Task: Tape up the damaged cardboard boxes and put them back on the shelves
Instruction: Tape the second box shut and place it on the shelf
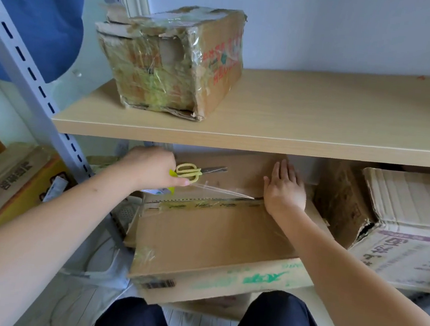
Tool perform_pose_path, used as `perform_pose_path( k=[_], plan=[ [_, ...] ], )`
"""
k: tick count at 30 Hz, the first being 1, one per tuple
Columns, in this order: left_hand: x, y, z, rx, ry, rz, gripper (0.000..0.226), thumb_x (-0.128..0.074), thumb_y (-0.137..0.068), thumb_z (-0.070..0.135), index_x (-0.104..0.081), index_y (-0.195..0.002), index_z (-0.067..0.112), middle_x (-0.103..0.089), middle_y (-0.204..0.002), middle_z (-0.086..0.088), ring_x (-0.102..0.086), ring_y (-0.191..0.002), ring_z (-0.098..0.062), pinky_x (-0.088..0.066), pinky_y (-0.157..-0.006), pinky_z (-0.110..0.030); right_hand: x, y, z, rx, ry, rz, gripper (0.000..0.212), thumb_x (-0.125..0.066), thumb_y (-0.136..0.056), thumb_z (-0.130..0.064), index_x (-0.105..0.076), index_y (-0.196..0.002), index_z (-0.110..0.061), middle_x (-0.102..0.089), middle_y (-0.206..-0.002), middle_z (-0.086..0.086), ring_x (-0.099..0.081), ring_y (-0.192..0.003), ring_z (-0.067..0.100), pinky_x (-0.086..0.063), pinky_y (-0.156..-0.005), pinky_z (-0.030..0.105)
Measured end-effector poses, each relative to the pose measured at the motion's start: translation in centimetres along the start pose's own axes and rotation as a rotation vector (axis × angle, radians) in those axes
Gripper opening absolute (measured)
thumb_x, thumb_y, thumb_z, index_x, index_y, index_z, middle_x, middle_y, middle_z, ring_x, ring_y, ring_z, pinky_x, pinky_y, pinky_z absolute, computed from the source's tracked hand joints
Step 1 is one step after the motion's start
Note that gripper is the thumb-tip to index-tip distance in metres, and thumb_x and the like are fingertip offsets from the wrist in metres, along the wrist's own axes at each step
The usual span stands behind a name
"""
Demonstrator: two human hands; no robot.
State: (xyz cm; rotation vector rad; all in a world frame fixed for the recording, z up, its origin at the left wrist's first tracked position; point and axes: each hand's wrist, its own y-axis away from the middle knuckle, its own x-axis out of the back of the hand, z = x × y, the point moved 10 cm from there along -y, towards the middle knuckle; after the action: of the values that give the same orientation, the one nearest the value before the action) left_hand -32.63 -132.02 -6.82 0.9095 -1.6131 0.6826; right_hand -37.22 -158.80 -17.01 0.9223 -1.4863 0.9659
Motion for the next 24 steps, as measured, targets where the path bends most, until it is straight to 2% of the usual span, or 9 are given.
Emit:
perform_pose_path(
  k=[4,6,8,11,13,17,19,22,24],
  plan=[
    [-0.9,-0.3,-0.6,0.008,-0.027,-0.028,0.067,-0.045,-0.083,0.078,-0.049,-0.056,0.017,-0.05,-0.056,0.002,-0.051,-0.054,-0.016,-0.034,-0.05,-0.026,0.5,-0.5,-1.9,0.034,-0.148,-0.067,0.055,-0.023,-0.105,-0.011,-0.007,-0.158,-0.012,-0.003,-0.165,0.004,-0.003,-0.152,0.018,-0.004,-0.122,0.032],
    [-0.9,-0.5,-0.9,0.043,-0.031,-0.053,0.065,-0.047,-0.083,0.077,-0.047,-0.056,0.018,-0.051,-0.058,0.003,-0.051,-0.055,-0.014,-0.031,-0.05,-0.026,0.6,-0.5,-3.1,-0.001,-0.204,-0.108,0.055,-0.019,-0.107,-0.029,-0.009,-0.157,-0.009,-0.004,-0.165,0.007,-0.001,-0.152,0.02,0.0,-0.123,0.037],
    [-1.3,-0.7,-1.1,0.067,-0.027,-0.094,0.064,-0.049,-0.082,0.076,-0.047,-0.056,0.018,-0.053,-0.054,0.004,-0.051,-0.054,-0.013,-0.031,-0.049,-0.026,-0.1,0.2,-5.3,0.013,-0.159,-0.127,0.07,-0.007,-0.102,-0.053,-0.002,-0.158,-0.011,0.003,-0.165,0.009,0.005,-0.152,0.022,0.006,-0.122,0.042],
    [-2.1,-0.8,-0.7,0.056,-0.014,-0.133,0.065,-0.049,-0.082,0.076,-0.051,-0.053,0.017,-0.053,-0.044,0.006,-0.053,-0.049,-0.014,-0.033,-0.048,-0.025,-1.6,1.1,-7.7,0.103,-0.062,-0.105,0.071,0.001,-0.099,-0.057,0.008,-0.157,-0.016,0.015,-0.163,0.009,0.013,-0.151,0.022,0.006,-0.122,0.044],
    [-2.1,-0.3,-1.1,0.01,0.111,-0.165,0.065,-0.049,-0.085,0.073,-0.051,-0.052,0.017,-0.054,-0.039,0.004,-0.054,-0.045,-0.013,-0.039,-0.049,-0.025,-1.8,0.9,-7.6,0.1,-0.048,-0.093,0.069,0.001,-0.1,-0.054,0.011,-0.156,-0.017,0.017,-0.163,0.009,0.015,-0.151,0.022,0.005,-0.123,0.044],
    [-2.5,2.1,-3.5,-0.035,0.634,-0.266,0.055,-0.058,-0.092,0.057,-0.043,-0.058,0.017,-0.052,-0.043,0.003,-0.062,-0.048,-0.016,-0.038,-0.047,-0.023,-1.3,0.8,-8.0,0.152,-0.058,-0.06,0.065,-0.001,-0.102,-0.049,0.012,-0.156,-0.015,0.016,-0.163,0.009,0.015,-0.151,0.022,0.006,-0.123,0.041],
    [-3.0,2.8,-4.4,-0.005,0.549,-0.227,0.055,-0.057,-0.092,0.059,-0.045,-0.057,0.017,-0.053,-0.042,0.005,-0.064,-0.049,-0.016,-0.04,-0.047,-0.021,-1.0,0.9,-8.8,0.225,-0.098,-0.042,0.061,-0.005,-0.105,-0.044,0.01,-0.156,-0.014,0.013,-0.164,0.005,0.014,-0.151,0.017,0.007,-0.123,0.035],
    [-3.7,3.8,-6.4,0.094,0.167,-0.168,0.067,-0.047,-0.087,0.075,-0.044,-0.052,0.018,-0.048,-0.035,0.005,-0.044,-0.035,-0.009,-0.038,-0.048,-0.026,-0.8,0.8,-8.8,0.246,-0.13,-0.052,0.059,-0.009,-0.106,-0.041,0.006,-0.157,-0.014,0.011,-0.164,0.002,0.011,-0.151,0.014,0.006,-0.123,0.031],
    [-5.1,4.5,-7.3,0.156,0.133,-0.186,0.071,-0.044,-0.083,0.081,-0.042,-0.05,0.019,-0.048,-0.035,0.004,-0.042,-0.034,-0.007,-0.033,-0.047,-0.025,-1.0,0.9,-8.7,0.24,-0.116,-0.064,0.059,-0.009,-0.106,-0.041,0.004,-0.157,-0.014,0.01,-0.165,0.003,0.01,-0.151,0.015,0.005,-0.123,0.032]
  ],
)
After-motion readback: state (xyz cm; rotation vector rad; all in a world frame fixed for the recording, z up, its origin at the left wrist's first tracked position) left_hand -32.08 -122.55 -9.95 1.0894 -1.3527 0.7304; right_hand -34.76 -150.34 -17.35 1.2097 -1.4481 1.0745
